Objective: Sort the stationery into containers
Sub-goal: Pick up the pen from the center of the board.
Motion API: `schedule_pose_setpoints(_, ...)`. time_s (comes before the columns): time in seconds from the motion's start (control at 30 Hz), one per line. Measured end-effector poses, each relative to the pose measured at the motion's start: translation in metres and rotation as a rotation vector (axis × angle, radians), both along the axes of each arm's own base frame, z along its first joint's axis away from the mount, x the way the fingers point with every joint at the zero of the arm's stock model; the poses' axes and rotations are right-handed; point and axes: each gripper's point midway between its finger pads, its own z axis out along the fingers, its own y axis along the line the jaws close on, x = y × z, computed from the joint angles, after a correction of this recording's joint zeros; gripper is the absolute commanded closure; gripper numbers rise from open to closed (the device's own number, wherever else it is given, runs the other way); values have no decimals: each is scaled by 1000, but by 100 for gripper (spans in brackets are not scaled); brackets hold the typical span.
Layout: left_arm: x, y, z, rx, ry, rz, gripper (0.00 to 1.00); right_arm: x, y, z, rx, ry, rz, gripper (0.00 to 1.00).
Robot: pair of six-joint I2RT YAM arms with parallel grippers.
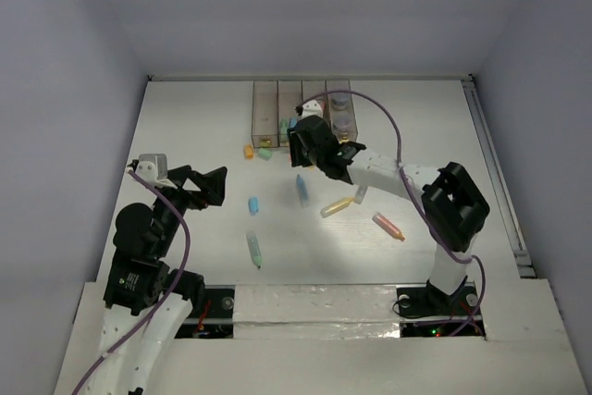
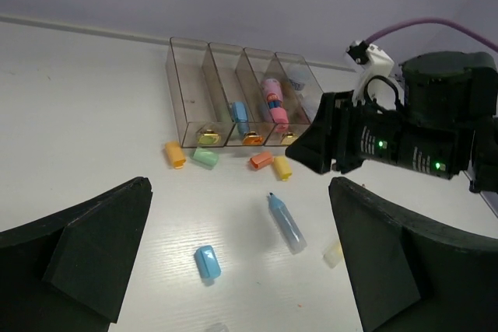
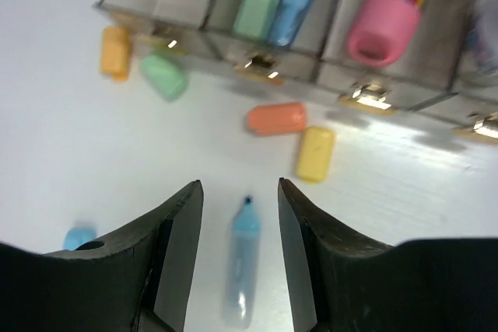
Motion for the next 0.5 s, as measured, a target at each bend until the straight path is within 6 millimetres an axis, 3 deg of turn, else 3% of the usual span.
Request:
schedule_pose_setpoints(0.1, 0, 0, 0, 0, 0, -1, 5, -23, 11, -12, -10, 27, 38, 43)
schedule_pose_setpoints(0.2, 0, 0, 0, 0, 0, -1, 7, -41, 11, -41, -50, 87, 51, 42)
schedule_pose_setpoints(0.37, 0, 0, 0, 0, 0, -1, 8, -48, -2, -85, -122, 172, 27, 41)
schedule_pose_setpoints(0.5, 0, -1, 0, 0, 0, -4, 8, -51, -7, -105, -157, 207, 16, 43)
